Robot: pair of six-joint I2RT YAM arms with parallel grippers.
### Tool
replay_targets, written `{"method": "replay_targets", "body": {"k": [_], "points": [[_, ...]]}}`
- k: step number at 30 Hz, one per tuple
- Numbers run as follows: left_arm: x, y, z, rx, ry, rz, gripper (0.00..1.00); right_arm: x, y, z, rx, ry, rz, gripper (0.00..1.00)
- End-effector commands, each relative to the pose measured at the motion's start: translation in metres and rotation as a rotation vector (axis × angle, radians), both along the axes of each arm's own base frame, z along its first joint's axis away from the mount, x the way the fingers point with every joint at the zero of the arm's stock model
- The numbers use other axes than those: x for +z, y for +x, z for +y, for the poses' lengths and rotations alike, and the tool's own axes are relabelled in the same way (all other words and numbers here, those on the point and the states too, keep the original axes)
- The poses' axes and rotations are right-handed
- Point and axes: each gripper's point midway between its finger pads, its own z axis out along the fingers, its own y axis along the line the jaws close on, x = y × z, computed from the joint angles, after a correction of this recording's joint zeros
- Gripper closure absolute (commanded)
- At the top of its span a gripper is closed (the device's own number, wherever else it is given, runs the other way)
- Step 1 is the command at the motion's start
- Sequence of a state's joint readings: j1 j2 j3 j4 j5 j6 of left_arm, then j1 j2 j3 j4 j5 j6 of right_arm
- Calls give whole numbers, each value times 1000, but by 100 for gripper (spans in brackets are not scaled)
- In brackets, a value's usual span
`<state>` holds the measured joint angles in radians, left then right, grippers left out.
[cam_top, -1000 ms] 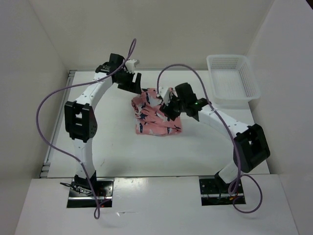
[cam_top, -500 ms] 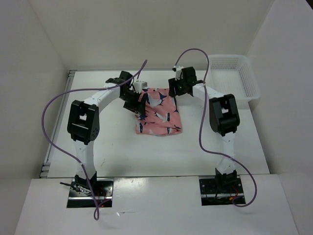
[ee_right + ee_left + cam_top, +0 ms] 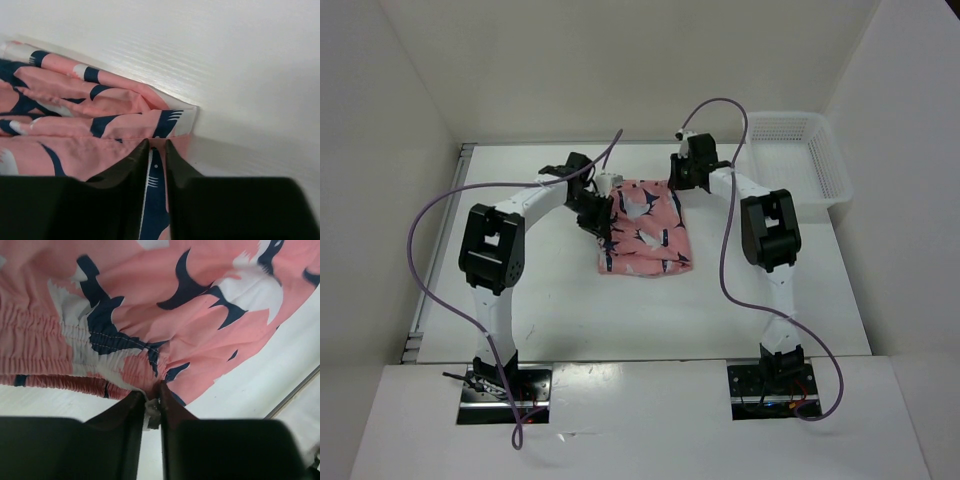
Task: Fold and stack the shorts
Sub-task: Fold the shorts
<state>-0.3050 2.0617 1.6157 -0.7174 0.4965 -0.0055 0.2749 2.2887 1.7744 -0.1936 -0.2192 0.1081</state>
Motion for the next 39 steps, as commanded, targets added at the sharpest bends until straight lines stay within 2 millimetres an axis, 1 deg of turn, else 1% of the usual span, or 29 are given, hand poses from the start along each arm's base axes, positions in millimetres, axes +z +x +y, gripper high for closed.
{"method": "replay_targets", "body": {"k": [1, 3, 4, 6, 8, 10, 11, 12, 13, 14, 15, 16, 17, 18, 19, 20, 22, 23, 26, 27, 28, 30, 31, 32, 33, 34, 36, 38, 39], "points": [[-10, -20, -2, -21, -5, 82, 79, -2, 10, -4, -90, 19, -7, 78], [-14, -30, 2, -20, 8, 124, 83, -6, 11, -3, -96, 25, -3, 86], [-14, -33, 3, -20, 12, 136, 83, -2, 14, -4, -103, 23, -15, 86], [-13, -41, 9, -14, 42, 160, 83, -7, 13, -4, -112, 30, -1, 89], [-19, -47, 19, -1, 95, 168, 81, -1, 17, 0, -127, 30, -21, 92], [-23, -54, 21, -10, 137, 166, 78, -1, 18, -2, -135, 24, -23, 92], [-28, -57, 28, -2, 177, 166, 76, -1, 18, -2, -135, 24, -23, 90], [-29, -58, 28, -9, 198, 158, 76, 3, 20, 0, -128, 33, -31, 84], [-33, -63, 29, -15, 221, 164, 75, 4, 17, 6, -80, 41, -31, 60], [-37, -63, 31, -12, 231, 162, 75, 13, 17, 10, -1, 19, -72, 48], [-37, -63, 31, -12, 231, 162, 70, 21, 16, 22, 73, 17, -102, 34], [-37, -60, 30, -11, 227, 149, 70, 24, 15, 25, 112, 12, -111, 19], [-37, -60, 30, -11, 227, 149, 69, 30, 18, 26, 113, 15, -124, 17], [-37, -57, 29, -10, 222, 136, 69, 24, 17, 26, 113, 13, -115, 16], [-37, -57, 29, -10, 222, 136, 66, 30, 17, 34, 133, 24, -125, 16], [-31, -51, 26, -8, 212, 108, 63, 23, 17, 34, 140, 14, -120, 16], [-32, -50, 28, -5, 220, 105, 54, 23, 14, 39, 143, 21, -115, 16], [-28, -49, 28, -4, 217, 96, 44, 19, 12, 39, 143, 19, -106, 16], [-8, -38, 36, 30, 205, 38, 33, 37, 14, 34, 111, 12, -134, 16], [-3, -31, 41, 49, 209, 8, 30, 37, 13, 31, 102, 5, -132, 16], [11, -23, 43, 65, 193, -39, 29, 47, 14, 29, 90, 1, -152, 16], [27, -8, 50, 98, 182, -110, 27, 50, 13, 23, 65, -17, -157, 16], [43, -1, 48, 104, 165, -159, 26, 59, 12, 21, 58, -19, -170, 16], [47, 4, 52, 117, 162, -170, 26, 64, 10, 21, 57, -19, -173, 16], [61, 13, 48, 117, 139, -208, 26, 67, 9, 18, 48, -25, -176, 16], [68, 20, 51, 131, 134, -227, 26, 79, 8, 16, 39, -25, -195, 16], [69, 29, 43, 118, 99, -232, 26, 80, 1, 12, 30, -34, -191, 16], [74, 44, 37, 117, 78, -268, 25, 94, -5, 7, 19, -38, -204, 16], [63, 50, 36, 116, 83, -253, 25, 90, -9, 3, 17, -57, -198, 18]]}}
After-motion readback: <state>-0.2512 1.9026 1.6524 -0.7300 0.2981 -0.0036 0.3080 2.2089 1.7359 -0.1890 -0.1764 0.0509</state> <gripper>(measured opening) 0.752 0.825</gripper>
